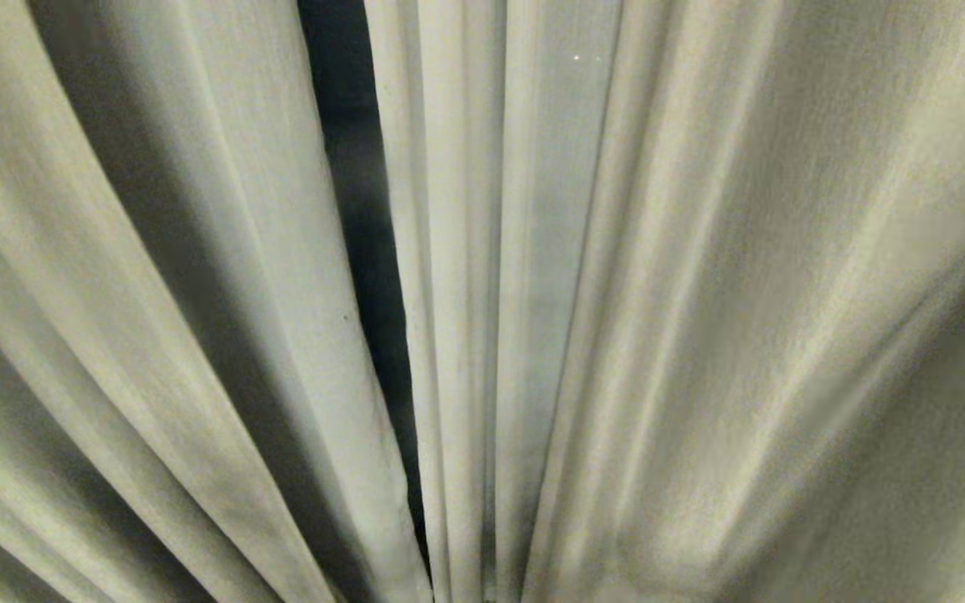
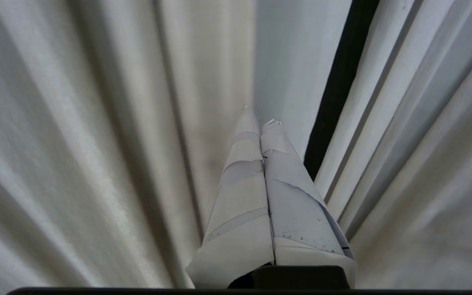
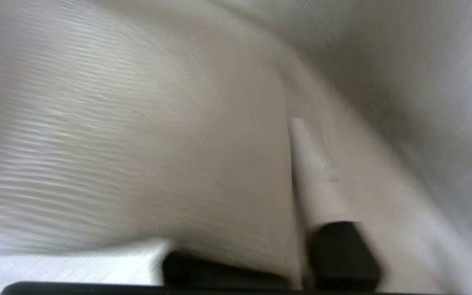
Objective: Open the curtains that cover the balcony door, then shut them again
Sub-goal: Pull the outer curtains open on both sides
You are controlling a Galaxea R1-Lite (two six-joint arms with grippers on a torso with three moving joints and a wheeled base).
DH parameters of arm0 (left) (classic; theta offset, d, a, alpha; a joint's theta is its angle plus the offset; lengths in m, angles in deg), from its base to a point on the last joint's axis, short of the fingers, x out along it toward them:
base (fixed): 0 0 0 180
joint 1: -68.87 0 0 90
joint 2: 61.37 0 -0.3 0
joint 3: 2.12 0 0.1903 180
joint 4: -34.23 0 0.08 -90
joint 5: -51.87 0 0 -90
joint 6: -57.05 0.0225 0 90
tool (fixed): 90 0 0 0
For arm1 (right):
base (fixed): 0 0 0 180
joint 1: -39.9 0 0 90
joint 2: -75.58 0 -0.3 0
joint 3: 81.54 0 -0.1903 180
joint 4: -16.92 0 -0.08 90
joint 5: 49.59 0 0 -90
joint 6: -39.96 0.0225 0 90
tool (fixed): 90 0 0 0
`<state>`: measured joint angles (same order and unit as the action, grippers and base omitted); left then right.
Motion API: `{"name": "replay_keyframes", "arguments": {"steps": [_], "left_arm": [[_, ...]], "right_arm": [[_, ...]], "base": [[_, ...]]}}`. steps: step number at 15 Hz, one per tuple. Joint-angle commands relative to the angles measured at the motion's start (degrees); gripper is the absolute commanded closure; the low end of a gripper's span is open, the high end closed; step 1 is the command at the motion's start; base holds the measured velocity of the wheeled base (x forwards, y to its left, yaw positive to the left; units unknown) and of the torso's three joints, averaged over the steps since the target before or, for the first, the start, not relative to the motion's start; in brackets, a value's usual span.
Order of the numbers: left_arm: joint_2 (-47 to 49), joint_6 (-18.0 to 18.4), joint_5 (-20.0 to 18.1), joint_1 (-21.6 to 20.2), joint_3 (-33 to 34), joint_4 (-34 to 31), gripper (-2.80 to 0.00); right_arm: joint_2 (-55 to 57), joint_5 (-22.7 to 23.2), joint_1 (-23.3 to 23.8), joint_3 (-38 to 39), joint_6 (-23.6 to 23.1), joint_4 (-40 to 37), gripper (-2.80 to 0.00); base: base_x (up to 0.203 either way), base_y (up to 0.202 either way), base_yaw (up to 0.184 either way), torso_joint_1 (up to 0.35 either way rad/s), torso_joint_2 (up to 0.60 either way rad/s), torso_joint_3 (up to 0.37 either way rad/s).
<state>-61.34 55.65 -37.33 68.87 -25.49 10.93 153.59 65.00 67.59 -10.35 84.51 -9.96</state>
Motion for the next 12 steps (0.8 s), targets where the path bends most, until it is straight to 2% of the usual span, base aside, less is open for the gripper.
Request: {"name": "replay_keyframes", "arguments": {"steps": [1,6,8,11,12], "left_arm": [[-0.02,0.0,0.08,0.0,0.0,0.01,0.0],[-0.02,0.0,0.07,0.0,0.0,0.01,0.0],[-0.02,0.0,0.07,0.0,0.0,0.01,0.0],[-0.02,0.0,0.08,0.0,0.0,0.01,0.0],[-0.02,0.0,0.0,0.0,0.0,0.01,0.0]], "right_arm": [[-2.07,0.2,-0.62,0.8,0.36,0.25,-2.8],[-4.7,0.16,-0.62,3.38,-0.43,0.3,-2.8],[-7.61,0.39,-0.88,7.19,-3.4,0.19,-2.8],[-12.85,0.33,-3.67,13.69,-8.11,-0.43,-2.8],[-14.59,0.26,-4.49,16.81,-10.9,-0.39,-2.8]], "base": [[0.0,0.0,0.0,0.0,0.0,0.0],[0.0,0.0,0.0,0.0,0.0,0.0],[0.0,0.0,0.0,0.0,0.0,0.0],[0.0,0.0,0.0,0.0,0.0,0.0],[0.0,0.0,0.0,0.0,0.0,0.0]]}}
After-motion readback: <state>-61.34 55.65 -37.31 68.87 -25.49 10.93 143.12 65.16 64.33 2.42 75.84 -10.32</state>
